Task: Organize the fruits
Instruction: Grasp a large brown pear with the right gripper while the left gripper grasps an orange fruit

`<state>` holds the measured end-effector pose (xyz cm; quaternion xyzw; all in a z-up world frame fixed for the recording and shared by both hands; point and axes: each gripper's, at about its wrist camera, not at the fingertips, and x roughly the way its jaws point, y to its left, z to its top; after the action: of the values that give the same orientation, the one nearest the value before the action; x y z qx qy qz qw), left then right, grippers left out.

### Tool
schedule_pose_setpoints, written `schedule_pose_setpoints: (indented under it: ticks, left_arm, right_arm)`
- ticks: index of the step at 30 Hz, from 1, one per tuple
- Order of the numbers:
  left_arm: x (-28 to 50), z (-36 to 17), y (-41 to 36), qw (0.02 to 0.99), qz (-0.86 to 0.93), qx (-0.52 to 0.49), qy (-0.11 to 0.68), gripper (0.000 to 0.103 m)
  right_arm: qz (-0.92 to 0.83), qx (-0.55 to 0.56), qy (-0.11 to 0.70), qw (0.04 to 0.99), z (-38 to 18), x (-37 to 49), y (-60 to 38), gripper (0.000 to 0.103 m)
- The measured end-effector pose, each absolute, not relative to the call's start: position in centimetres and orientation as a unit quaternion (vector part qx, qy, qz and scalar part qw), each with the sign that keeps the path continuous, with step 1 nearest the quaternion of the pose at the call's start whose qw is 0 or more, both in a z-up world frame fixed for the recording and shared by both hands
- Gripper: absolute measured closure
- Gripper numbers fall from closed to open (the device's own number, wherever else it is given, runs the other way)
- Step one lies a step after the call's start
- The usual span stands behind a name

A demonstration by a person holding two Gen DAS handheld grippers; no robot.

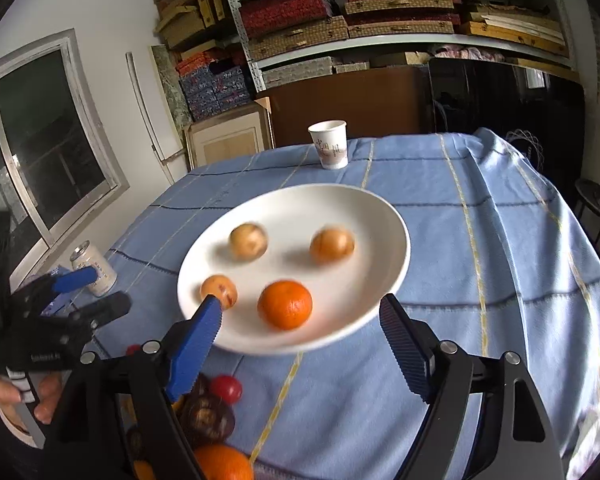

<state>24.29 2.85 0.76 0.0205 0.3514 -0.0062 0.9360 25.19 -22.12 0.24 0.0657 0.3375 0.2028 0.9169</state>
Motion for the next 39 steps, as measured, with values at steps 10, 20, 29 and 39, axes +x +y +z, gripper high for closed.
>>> schedule_pose_setpoints:
  ticks: [10, 20, 29, 39]
  left_arm:
    - [21.5, -0.9, 9.8, 0.919, 0.007, -0.122, 0.376, 0.004]
    - [21.1, -0.8, 8.5, 0.922, 0.001, -0.096, 0.375, 0.004]
    - [21.3, -0.8, 7.6, 0.924, -0.002, -0.076, 0.374, 0.004]
    - [20.6, -0.8, 6.9, 0.927, 0.007, -0.051, 0.372, 0.004]
  right_arm:
    - [0.227, 0.059, 0.348, 0.908, -0.5, 22.4, -23.1, 0.021]
    - [0.358, -0.099, 0.346, 0.862, -1.1, 18.0, -23.3, 0.021]
    - [0.391, -0.174, 0.365, 0.827, -3.0, 15.5, -24.1, 0.029]
    - [0.378, -0.173, 0.396, 0.819, -4.3, 16.1, -23.9, 0.052]
